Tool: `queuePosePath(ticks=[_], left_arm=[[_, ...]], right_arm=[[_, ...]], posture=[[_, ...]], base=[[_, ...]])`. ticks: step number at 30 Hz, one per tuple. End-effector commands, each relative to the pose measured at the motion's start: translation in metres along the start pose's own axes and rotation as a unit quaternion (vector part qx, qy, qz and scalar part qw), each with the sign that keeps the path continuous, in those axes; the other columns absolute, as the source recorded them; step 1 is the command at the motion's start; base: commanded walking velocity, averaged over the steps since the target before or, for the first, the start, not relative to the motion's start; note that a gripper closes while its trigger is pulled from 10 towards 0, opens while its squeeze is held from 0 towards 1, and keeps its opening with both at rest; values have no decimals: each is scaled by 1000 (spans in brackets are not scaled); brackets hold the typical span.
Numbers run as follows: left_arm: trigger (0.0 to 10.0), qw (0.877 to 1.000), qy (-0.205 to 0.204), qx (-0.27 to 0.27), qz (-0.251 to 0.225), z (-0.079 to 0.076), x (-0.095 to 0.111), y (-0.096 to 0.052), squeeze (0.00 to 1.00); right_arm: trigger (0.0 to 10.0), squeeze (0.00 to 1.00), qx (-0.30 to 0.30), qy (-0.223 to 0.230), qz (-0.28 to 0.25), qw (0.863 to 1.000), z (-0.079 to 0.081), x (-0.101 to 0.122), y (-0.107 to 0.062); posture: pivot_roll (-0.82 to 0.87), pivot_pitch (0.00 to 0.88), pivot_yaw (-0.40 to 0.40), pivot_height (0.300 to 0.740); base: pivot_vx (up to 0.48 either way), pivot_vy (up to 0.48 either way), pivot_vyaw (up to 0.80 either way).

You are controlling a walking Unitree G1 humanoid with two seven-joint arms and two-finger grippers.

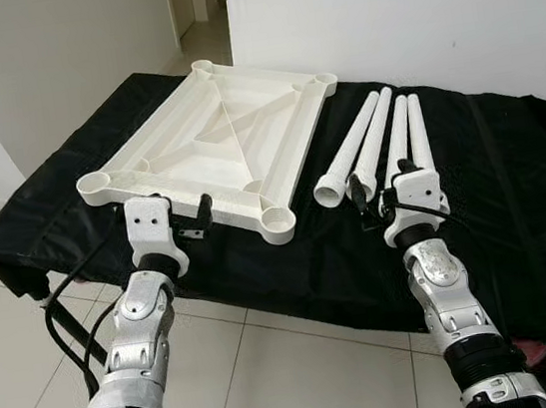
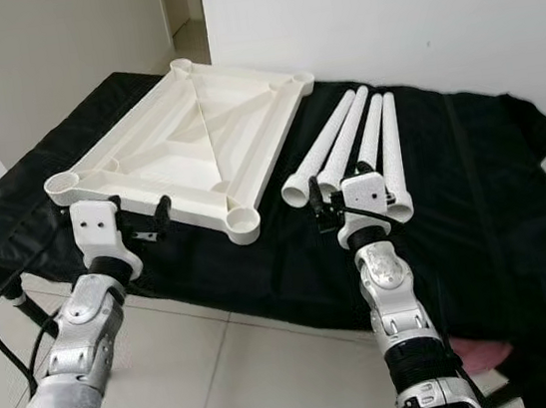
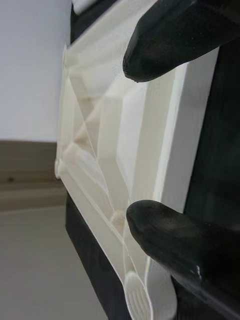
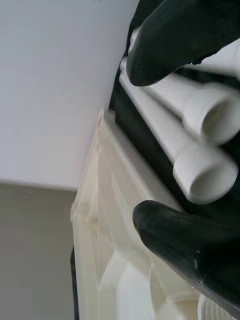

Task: Building children table

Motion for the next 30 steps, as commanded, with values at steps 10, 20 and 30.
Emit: queuePosePath(ticks=[10,20,30], left_arm=[[10000,1000,-8,-15,9,-9,-2,3,0],[10000,987,-36,-154,36,-44,7,8,0],[10000,972,-45,-230,34,-77,19,3,0]], right_arm=[[10000,0,-18,-8,8,1000,-10,-1,0],[10000,0,-126,42,85,987,-32,-8,21],[10000,0,-177,73,144,971,-38,-20,14]], posture=[[9,0,-20,740],[-52,4,-23,740],[-62,26,7,740]], base=[[157,0,0],[0,0,0],[0,0,0]])
Point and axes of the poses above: a point about 5 cm out from each wrist's last joint towards the gripper, its own y axis pointing out of the wrist towards the gripper, its own x axis along the axis of the wrist's last joint, z = x × y, the point moved 3 cm from there along y, pointing out of the wrist towards the gripper, and after that the axes turned 3 degrees about y, right-handed, at the moved point
